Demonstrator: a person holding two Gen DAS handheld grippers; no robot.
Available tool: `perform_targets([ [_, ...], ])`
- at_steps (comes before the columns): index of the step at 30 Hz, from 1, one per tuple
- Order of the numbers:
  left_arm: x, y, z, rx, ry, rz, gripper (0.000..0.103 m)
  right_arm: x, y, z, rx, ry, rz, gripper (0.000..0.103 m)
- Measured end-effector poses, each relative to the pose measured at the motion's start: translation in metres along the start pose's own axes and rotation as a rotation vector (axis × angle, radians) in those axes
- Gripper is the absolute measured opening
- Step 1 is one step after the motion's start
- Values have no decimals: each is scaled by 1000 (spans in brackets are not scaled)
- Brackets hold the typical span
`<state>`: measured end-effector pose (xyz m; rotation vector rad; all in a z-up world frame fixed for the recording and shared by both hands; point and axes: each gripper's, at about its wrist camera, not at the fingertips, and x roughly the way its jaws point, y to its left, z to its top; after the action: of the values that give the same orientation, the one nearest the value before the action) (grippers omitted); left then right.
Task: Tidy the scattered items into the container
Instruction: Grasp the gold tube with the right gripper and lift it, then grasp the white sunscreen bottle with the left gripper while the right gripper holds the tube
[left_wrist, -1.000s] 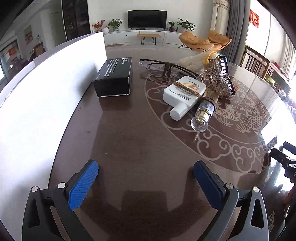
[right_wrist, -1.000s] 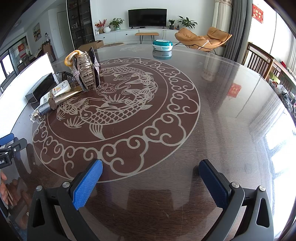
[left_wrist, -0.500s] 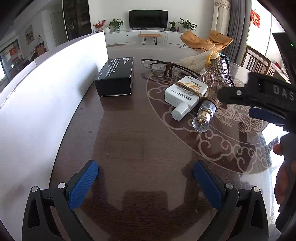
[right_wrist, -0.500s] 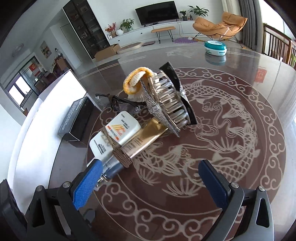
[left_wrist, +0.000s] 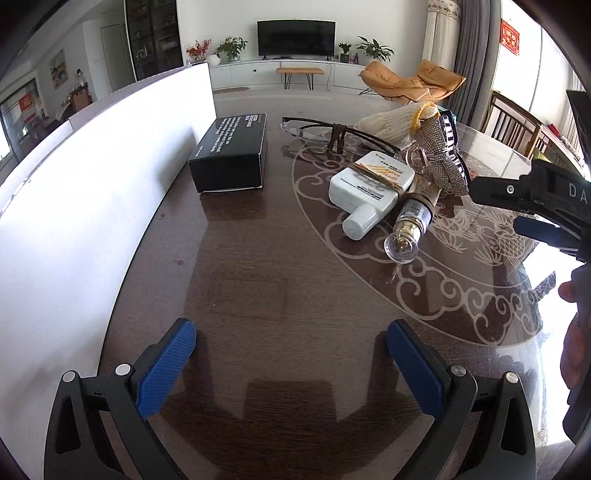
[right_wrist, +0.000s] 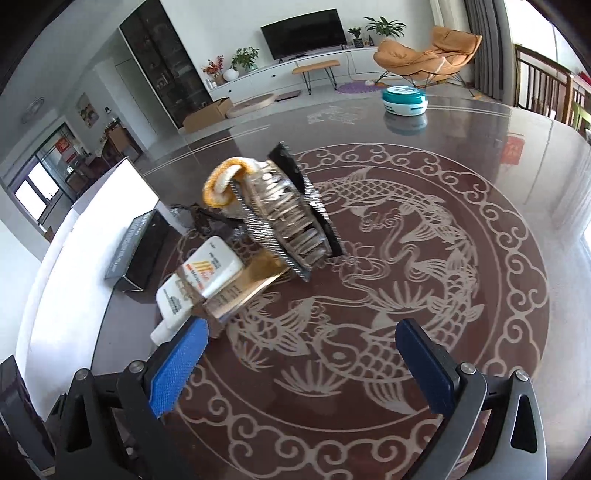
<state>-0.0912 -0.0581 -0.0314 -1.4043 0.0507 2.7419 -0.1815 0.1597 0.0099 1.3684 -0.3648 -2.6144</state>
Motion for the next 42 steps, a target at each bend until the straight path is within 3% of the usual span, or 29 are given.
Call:
perform_targets([
  [3, 0, 0, 0, 0, 0, 0, 103, 18, 34, 2, -49, 36, -6, 102],
  [5, 0, 0, 0, 0, 0, 0, 103, 35, 46, 0, -91, 75, -50, 102],
  [7, 0, 0, 0, 0, 0, 0, 103, 36, 50, -4, -138, 53, -104, 102],
  [12, 0, 0, 0, 0, 0, 0, 103, 20, 6, -16, -92, 31, -236, 102],
  [17, 1, 0, 0, 0, 0, 0, 103, 11, -2, -20, -181, 37, -148, 102],
  [22, 1, 0, 0, 0, 0, 0, 103, 24, 18, -22, -302, 33, -153, 103],
  [32, 1, 0, 0, -1, 0, 0, 103, 27, 4, -17, -427, 42, -62, 103],
  [33, 1, 0, 0, -1, 0, 0, 103, 25, 3, -19, -434, 39, -60, 101],
  [35, 1, -1, 0, -1, 1, 0, 103, 19, 0, -19, -426, 10, -61, 82],
  [37, 1, 0, 0, -1, 1, 1, 103, 14, -4, -17, -402, -19, -70, 40],
  [39, 1, -1, 0, -1, 0, 1, 103, 11, -9, -17, -385, -23, -66, 33],
  [42, 1, -1, 0, -1, 0, 1, 103, 6, -12, -21, -411, -22, -62, 31],
])
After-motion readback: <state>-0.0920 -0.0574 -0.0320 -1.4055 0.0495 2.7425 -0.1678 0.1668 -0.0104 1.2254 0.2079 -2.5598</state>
